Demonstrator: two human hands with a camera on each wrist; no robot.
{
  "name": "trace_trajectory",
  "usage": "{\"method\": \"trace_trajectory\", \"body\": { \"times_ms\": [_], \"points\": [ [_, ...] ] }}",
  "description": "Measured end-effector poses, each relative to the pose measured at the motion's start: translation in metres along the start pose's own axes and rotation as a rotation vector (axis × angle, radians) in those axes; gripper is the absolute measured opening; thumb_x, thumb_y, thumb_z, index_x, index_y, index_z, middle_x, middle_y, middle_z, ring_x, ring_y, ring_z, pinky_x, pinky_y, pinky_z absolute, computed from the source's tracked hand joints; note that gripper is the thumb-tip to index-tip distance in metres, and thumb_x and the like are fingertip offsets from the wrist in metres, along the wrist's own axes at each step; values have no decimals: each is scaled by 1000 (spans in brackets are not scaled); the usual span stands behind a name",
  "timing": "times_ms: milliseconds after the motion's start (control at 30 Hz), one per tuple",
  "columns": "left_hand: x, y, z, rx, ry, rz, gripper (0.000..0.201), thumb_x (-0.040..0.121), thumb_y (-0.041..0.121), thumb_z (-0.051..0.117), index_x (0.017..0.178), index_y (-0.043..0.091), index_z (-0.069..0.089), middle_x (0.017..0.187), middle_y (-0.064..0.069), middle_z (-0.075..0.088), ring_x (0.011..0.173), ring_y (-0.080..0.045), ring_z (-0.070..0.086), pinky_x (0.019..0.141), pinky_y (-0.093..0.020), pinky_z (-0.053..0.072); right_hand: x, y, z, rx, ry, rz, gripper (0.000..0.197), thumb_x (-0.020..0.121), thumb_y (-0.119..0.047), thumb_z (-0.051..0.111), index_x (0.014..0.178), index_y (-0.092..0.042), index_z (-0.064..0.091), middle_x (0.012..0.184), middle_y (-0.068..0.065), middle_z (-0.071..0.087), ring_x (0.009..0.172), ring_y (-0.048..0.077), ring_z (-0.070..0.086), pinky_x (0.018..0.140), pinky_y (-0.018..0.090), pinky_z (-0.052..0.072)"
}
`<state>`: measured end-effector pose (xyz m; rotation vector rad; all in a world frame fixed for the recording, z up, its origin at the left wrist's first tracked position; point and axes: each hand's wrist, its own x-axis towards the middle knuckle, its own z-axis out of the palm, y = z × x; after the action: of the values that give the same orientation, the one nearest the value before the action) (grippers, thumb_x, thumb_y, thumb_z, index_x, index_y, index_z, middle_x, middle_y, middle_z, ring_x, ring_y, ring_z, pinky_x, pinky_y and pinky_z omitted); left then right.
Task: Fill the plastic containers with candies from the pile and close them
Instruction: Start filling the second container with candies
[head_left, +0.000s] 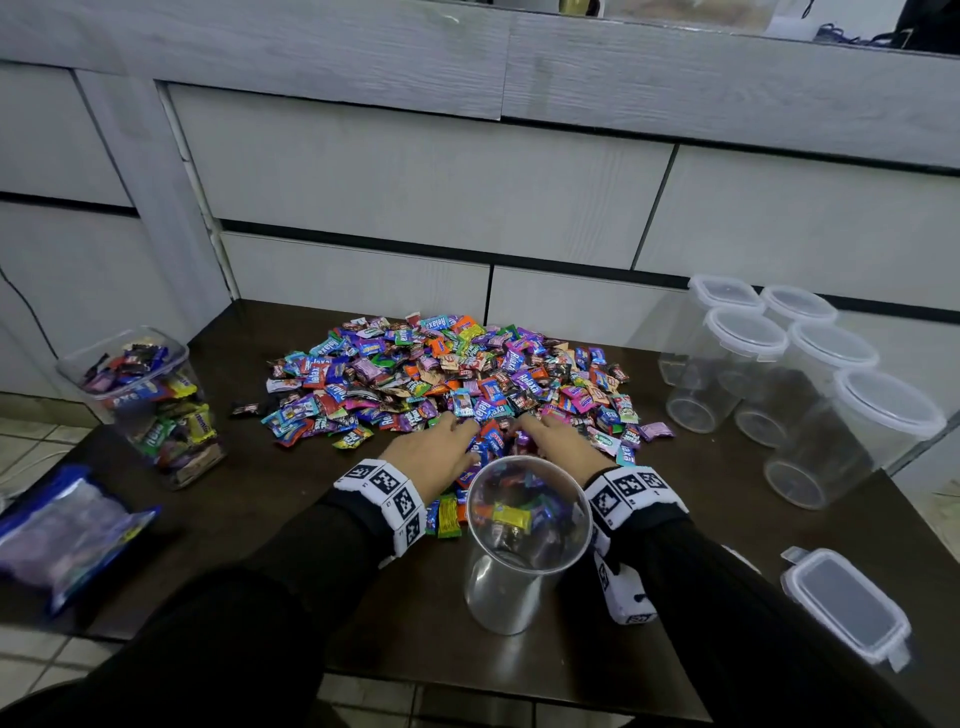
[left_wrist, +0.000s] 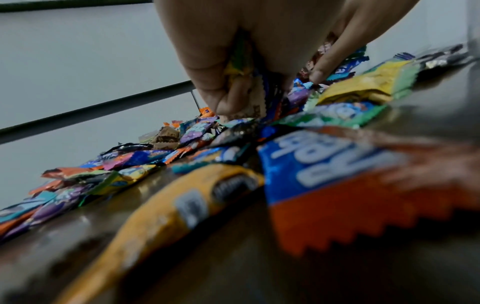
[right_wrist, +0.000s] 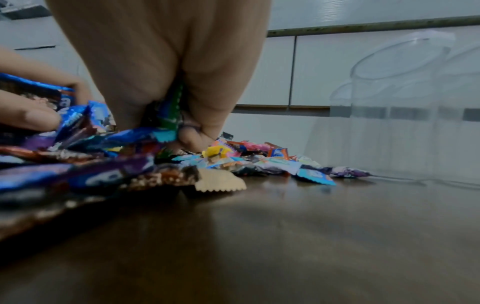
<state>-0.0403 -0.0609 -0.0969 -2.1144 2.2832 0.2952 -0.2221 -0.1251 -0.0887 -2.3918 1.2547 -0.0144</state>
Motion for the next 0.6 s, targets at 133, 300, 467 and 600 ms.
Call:
{"method": "trace_trajectory", "body": {
  "times_ms": [133,300,467,600],
  "points": [
    [-8,-8,-8,-102,104,-3,42,104,46,33,133,17,39,116,-7,50,94,-26,60,75,-41,53,-12,7,-11,50,136,-4,38,92,-19,59,129,-17,48,114,12,62,101,25,60,87,33,48],
    [-14,-5,-23,-305,205,2,38,102,43,40,122,12,50,108,-7,58,98,-26,57,83,-42,48,-23,14,-21,103,232,7,29,88,-15,63,116,-15,58,93,3,66,82,18,62,67,19,38],
    [-26,3,-53,-507,388,72,32,100,37,47,89,7,49,78,-11,54,74,-32,50,63,-38,35,-38,15,-36,157,338,-33,24,86,-11,64,109,-11,59,90,7,67,80,20,59,63,19,33],
    [-42,14,-84,-588,560,129,26,99,35,51,80,17,49,67,-6,47,61,-19,43,56,-28,27,-56,10,-51,201,428,-82,22,85,-10,67,106,-7,62,89,8,66,81,20,59,65,17,33]
  ]
}}
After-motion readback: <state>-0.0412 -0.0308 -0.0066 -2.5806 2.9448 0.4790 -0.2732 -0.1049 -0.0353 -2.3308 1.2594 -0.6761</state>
